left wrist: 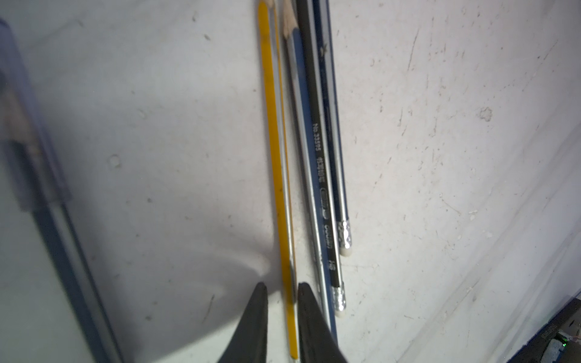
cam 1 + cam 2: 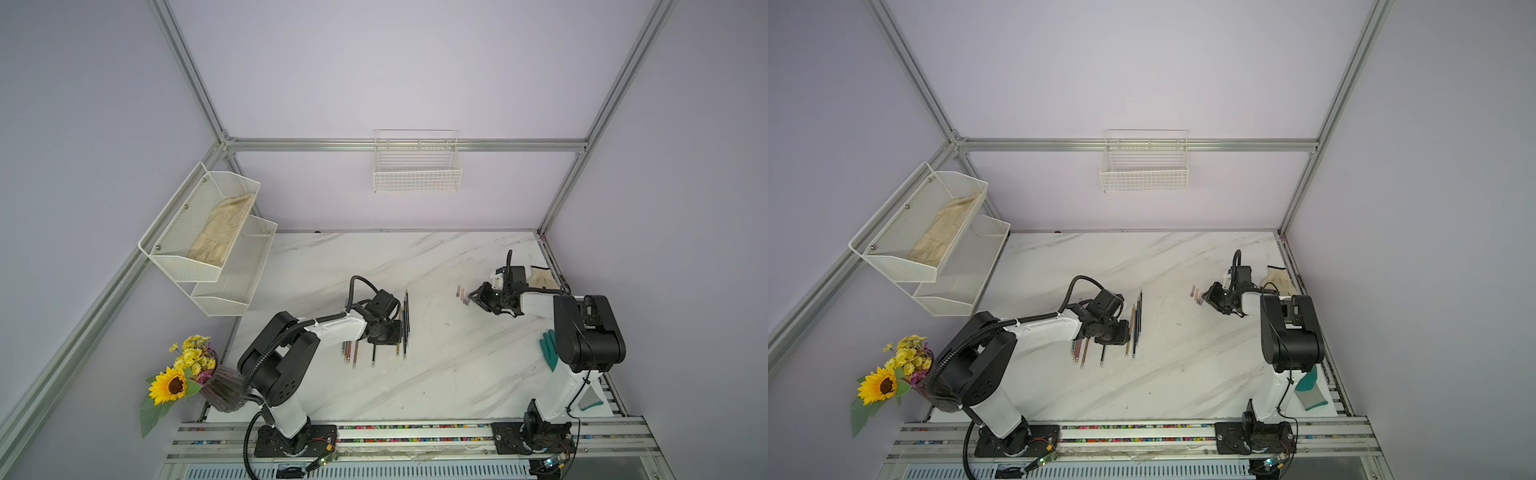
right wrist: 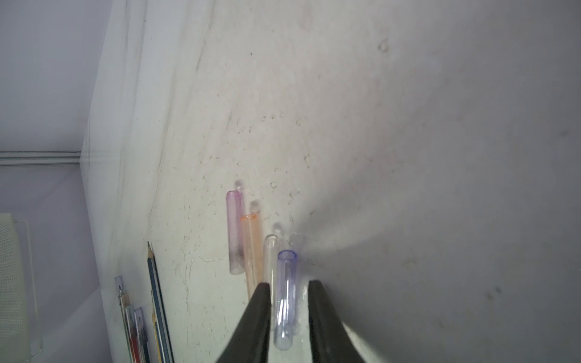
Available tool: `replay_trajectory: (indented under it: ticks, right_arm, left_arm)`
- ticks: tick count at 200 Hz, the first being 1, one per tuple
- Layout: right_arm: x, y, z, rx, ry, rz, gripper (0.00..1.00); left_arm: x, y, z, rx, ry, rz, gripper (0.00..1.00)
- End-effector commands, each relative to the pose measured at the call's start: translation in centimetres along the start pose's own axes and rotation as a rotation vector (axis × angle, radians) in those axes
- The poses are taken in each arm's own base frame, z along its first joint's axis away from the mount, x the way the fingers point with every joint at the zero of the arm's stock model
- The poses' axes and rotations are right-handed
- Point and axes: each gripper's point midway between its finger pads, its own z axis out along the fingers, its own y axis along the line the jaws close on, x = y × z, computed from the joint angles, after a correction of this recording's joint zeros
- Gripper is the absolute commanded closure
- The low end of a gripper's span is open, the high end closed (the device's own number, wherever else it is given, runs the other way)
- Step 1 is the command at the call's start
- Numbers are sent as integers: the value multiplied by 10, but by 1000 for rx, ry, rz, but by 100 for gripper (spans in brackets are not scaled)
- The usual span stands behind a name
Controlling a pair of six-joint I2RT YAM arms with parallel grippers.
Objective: Remove the protective cover of the pencils
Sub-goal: Place the protective sleeve at the center of the board.
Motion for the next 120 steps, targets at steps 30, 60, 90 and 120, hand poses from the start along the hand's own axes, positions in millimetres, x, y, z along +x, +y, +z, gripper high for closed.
replay_trajectory:
  ticks: [30,60,90,120]
  right_arm:
    - [7,-4,6,-24,29,21,74]
    - [5,0,2,-31,18,18,74]
    - [-2,10,-10,-31,-7,-15,73]
    - [-11,23,-35,-18,-62,-49,71]
  left_arm:
    - [-2,-15,-11,88,-19,12,80]
    - [-2,-15,-14,87,-24,14,80]
    - [-10,-16,-30,72,-59,25,80]
    - [-15,-2,-56,6,-113,30,79]
